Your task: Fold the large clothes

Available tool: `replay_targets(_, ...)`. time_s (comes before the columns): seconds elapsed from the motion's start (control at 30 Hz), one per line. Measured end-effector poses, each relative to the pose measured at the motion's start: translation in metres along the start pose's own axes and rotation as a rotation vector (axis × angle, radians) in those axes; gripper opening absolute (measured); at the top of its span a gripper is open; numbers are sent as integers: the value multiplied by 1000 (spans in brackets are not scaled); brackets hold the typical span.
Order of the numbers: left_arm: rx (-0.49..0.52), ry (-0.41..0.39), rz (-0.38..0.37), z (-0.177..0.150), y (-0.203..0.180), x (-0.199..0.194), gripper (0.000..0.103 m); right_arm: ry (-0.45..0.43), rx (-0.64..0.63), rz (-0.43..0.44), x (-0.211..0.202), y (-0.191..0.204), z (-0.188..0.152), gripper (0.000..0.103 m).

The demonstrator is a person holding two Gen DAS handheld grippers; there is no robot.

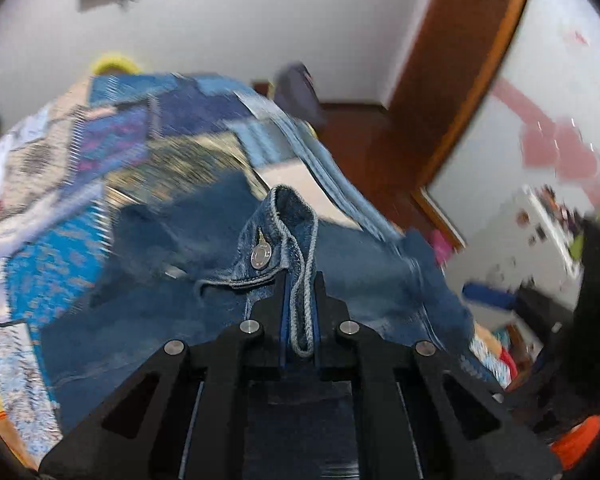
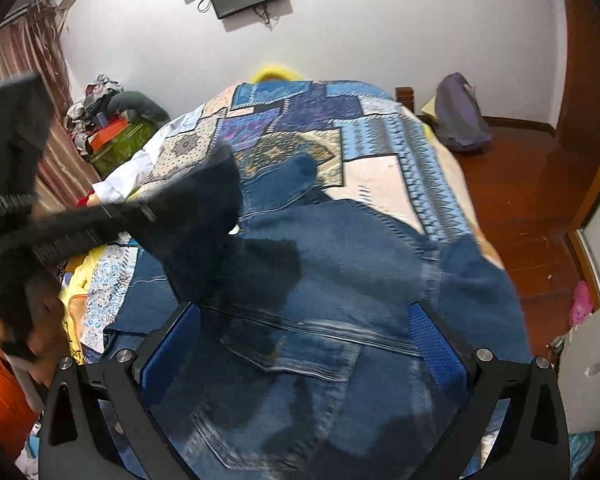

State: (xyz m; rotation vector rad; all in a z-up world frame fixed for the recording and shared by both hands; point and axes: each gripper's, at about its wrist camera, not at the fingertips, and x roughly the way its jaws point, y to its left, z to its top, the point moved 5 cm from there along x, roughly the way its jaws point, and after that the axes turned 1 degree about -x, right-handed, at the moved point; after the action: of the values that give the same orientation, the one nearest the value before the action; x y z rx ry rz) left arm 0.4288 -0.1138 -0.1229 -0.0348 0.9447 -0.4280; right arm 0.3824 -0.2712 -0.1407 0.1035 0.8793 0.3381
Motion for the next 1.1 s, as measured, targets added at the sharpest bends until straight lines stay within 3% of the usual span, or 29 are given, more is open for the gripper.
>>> replay_targets(0.13, 61, 108, -48, -20, -28, 23, 11, 9, 17, -16, -8, -15, -2, 103)
replay_targets(0.23, 63, 115, -61, -21, -29, 15, 12, 17, 32, -15, -7, -20, -3, 103)
replay_targets(0.3, 52, 87, -50, -15, -18, 1, 19, 28, 47, 3, -2, -21, -1, 103)
replay_targets(0.43, 27, -30, 36, -3, 25, -42, 57, 65, 91, 68, 14, -15, 5, 103)
replay_targets(0.57, 7, -75, 157, -15, 78, -67, 67, 125, 117, 133, 41, -2, 7, 103)
replay_targets(0.7, -60, 7, 284, -58, 148, -67, 67, 221, 179, 177, 77, 2, 2, 102)
replay_targets(0.83, -161, 119, 364, -114, 209, -52, 67, 296, 218, 179, 112, 6, -2, 97)
replay_targets(1.07, -316, 226, 357, -206, 262, -39, 67, 325, 262, 134, 150, 8, -10, 96)
replay_targets(1.1, -331, 226, 350, -212, 265, -39, 67, 319, 253, 128, 151, 10, -9, 88)
